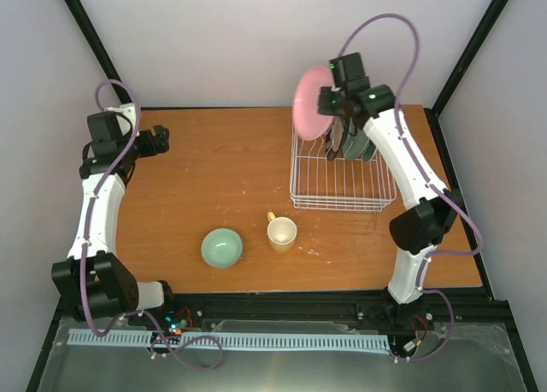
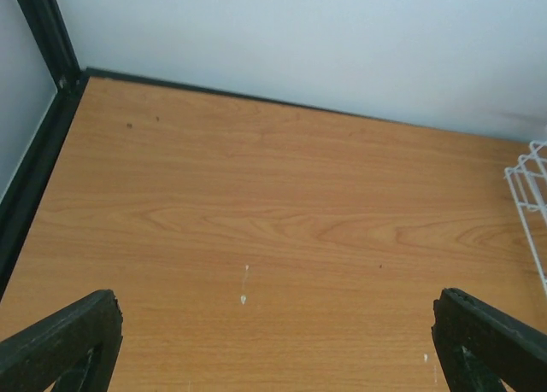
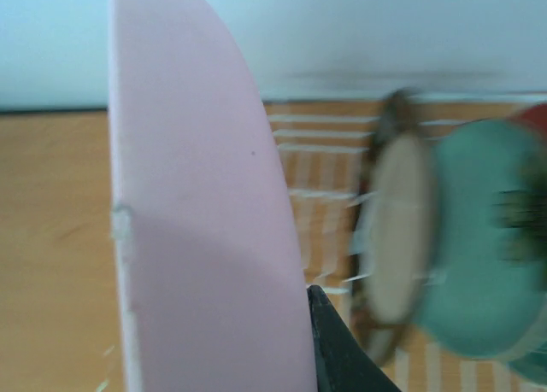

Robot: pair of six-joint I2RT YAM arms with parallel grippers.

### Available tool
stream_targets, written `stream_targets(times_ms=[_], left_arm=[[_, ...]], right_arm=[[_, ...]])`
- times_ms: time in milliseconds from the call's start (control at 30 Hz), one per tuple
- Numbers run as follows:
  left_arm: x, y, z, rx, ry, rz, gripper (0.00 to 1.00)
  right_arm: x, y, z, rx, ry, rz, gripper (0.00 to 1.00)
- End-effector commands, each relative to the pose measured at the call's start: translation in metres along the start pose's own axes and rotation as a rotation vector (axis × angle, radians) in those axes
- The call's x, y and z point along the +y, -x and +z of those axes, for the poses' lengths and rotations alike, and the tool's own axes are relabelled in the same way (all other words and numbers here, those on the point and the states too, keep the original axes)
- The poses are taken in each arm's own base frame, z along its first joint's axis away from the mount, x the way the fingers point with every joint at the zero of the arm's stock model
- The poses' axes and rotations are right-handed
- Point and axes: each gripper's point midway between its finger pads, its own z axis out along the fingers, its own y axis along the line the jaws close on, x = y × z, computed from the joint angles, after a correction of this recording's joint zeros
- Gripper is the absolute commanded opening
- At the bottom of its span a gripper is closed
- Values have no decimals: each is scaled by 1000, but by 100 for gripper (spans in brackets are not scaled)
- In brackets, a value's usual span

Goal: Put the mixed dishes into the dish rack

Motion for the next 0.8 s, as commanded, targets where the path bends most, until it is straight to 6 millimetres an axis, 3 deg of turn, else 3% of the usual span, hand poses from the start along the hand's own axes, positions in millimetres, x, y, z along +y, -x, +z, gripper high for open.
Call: stream_targets(times_ms=[0, 267, 533, 767], left_arm=[[9, -17, 14, 44, 30, -13, 100], [12, -20, 27, 68, 25, -9, 100], [19, -27, 32, 94, 49, 9, 100], [20, -28, 40, 105, 44, 9, 100]], right_arm=[[-68, 18, -21, -72, -303, -15, 3], [-89, -7, 2, -22, -408, 11, 3], [-104, -6, 22, -27, -511, -12, 3], [-102, -11, 46, -6, -503, -3, 3]])
